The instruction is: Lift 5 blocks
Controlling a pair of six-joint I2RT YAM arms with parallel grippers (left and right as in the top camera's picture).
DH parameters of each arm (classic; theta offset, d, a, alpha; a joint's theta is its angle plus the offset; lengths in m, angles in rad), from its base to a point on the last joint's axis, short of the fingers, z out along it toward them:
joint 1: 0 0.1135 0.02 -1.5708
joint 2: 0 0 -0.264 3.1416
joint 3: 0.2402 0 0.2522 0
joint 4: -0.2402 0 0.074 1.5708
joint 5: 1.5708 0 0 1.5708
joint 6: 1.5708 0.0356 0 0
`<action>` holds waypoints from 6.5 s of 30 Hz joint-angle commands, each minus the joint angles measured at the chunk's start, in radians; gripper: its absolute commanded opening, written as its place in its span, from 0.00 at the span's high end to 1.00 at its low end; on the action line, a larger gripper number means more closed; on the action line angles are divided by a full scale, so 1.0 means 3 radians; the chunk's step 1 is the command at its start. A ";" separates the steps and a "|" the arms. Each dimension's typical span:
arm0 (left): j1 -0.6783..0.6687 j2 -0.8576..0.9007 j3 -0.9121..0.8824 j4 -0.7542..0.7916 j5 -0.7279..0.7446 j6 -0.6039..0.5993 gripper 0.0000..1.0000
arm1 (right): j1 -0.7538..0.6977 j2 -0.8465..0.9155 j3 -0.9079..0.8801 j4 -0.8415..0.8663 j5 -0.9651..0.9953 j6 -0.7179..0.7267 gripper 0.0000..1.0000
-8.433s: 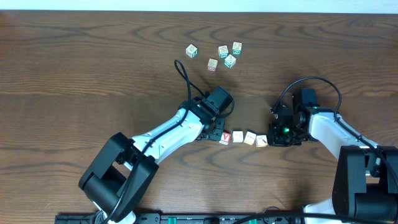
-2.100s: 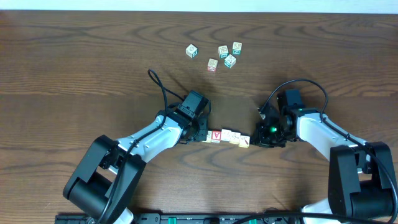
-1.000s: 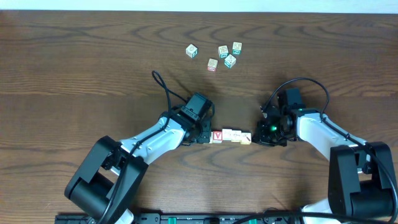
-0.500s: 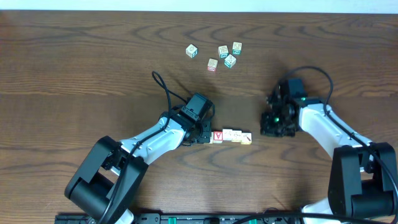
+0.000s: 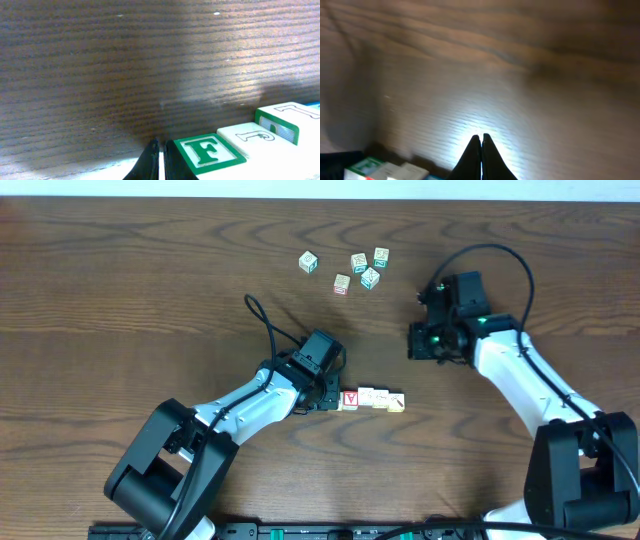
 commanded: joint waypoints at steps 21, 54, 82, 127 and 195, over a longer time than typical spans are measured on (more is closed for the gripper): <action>0.0413 0.0106 -0.0104 -0.0088 -0.0205 -0.0090 0.92 | 0.0609 0.0853 0.0430 0.0282 -0.0264 0.0306 0.99; 0.0520 0.0106 -0.0104 -0.0224 -0.0203 -0.0041 0.92 | 0.0838 0.0853 0.0423 -0.0456 -0.0165 0.0591 0.99; 0.0520 0.0106 -0.0104 -0.0224 -0.0203 -0.0042 0.92 | 0.0841 0.0853 0.0417 -0.0717 -0.0165 0.0575 0.99; 0.0520 0.0106 -0.0104 -0.0237 -0.0203 -0.0042 0.92 | 0.0764 0.0853 0.0418 -0.0575 0.0112 0.0528 0.99; 0.0520 0.0106 -0.0104 -0.0234 -0.0216 -0.0041 0.92 | 0.0703 0.0853 0.0417 -0.0450 -0.0158 0.0487 0.99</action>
